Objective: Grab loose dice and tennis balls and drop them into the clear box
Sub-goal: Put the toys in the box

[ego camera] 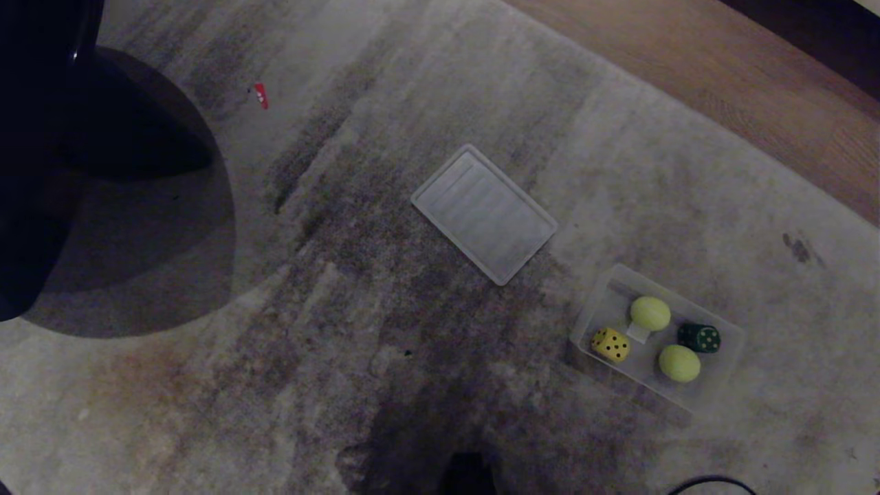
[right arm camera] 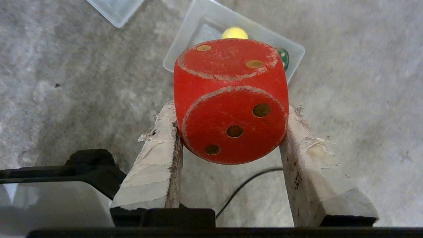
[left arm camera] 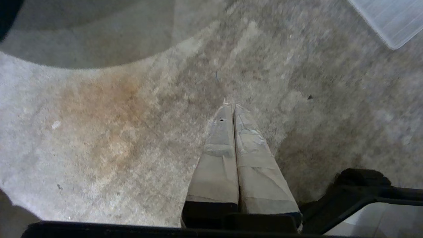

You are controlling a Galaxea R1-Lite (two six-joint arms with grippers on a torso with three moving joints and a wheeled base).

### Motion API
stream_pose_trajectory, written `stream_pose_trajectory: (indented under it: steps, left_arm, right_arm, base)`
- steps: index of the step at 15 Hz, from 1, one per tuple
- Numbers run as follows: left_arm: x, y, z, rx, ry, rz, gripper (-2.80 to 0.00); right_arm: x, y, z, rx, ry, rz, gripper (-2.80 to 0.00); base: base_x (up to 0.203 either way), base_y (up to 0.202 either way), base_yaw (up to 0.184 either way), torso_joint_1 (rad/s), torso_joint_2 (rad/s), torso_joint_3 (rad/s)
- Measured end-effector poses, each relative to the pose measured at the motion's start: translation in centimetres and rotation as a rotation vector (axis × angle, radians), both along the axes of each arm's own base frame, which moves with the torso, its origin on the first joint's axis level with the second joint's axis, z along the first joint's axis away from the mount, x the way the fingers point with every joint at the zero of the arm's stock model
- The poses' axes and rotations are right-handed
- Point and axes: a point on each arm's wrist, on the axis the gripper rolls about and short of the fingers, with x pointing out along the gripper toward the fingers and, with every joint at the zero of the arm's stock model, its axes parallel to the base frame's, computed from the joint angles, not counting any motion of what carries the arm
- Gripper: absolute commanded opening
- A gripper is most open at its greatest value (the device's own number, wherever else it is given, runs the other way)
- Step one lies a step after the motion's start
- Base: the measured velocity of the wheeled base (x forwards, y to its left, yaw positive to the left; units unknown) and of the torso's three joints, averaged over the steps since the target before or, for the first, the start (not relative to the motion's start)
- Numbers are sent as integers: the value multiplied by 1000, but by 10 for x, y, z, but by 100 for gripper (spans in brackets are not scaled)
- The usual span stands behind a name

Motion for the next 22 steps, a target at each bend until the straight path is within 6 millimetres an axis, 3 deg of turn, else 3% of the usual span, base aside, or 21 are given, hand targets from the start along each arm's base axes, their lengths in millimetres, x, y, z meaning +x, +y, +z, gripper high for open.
stream_pose_trajectory:
  steps: [11,19,22]
  left_arm:
    - [0,0,0,1,0,-2,-280]
    - [0,0,0,-19,1,6,-280]
    - [0,0,0,-20,1,6,-280]
  right_arm:
    - [0,0,0,-1,0,-4,-280]
    - [0,0,1,4,0,-3,-280]
    - [-5,0,18,7,-10,5,-280]
  base:
    - [0,0,0,2,4,-191]
    - [0,0,0,1,3,-13]
    - [0,0,0,0,0,0]
